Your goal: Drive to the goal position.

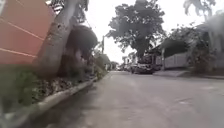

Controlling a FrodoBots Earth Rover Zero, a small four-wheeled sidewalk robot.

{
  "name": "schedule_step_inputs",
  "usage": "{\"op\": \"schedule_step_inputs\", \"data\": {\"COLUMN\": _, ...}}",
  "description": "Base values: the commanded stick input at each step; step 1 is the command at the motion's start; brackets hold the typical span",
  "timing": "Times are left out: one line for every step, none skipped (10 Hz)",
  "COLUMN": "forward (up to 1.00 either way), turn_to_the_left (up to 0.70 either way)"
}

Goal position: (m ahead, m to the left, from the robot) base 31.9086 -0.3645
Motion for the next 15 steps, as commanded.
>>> {"op": "schedule_step_inputs", "data": {"forward": 0.7, "turn_to_the_left": -0.03}}
{"op": "schedule_step_inputs", "data": {"forward": 0.7, "turn_to_the_left": -0.02}}
{"op": "schedule_step_inputs", "data": {"forward": 0.7, "turn_to_the_left": 0.0}}
{"op": "schedule_step_inputs", "data": {"forward": 0.7, "turn_to_the_left": 0.0}}
{"op": "schedule_step_inputs", "data": {"forward": 0.7, "turn_to_the_left": 0.0}}
{"op": "schedule_step_inputs", "data": {"forward": 0.7, "turn_to_the_left": 0.0}}
{"op": "schedule_step_inputs", "data": {"forward": 0.7, "turn_to_the_left": 0.0}}
{"op": "schedule_step_inputs", "data": {"forward": 0.7, "turn_to_the_left": 0.0}}
{"op": "schedule_step_inputs", "data": {"forward": 0.7, "turn_to_the_left": 0.0}}
{"op": "schedule_step_inputs", "data": {"forward": 0.7, "turn_to_the_left": 0.0}}
{"op": "schedule_step_inputs", "data": {"forward": 0.7, "turn_to_the_left": 0.0}}
{"op": "schedule_step_inputs", "data": {"forward": 0.7, "turn_to_the_left": 0.0}}
{"op": "schedule_step_inputs", "data": {"forward": 0.7, "turn_to_the_left": -0.02}}
{"op": "schedule_step_inputs", "data": {"forward": 0.7, "turn_to_the_left": -0.35}}
{"op": "schedule_step_inputs", "data": {"forward": 0.7, "turn_to_the_left": -0.35}}
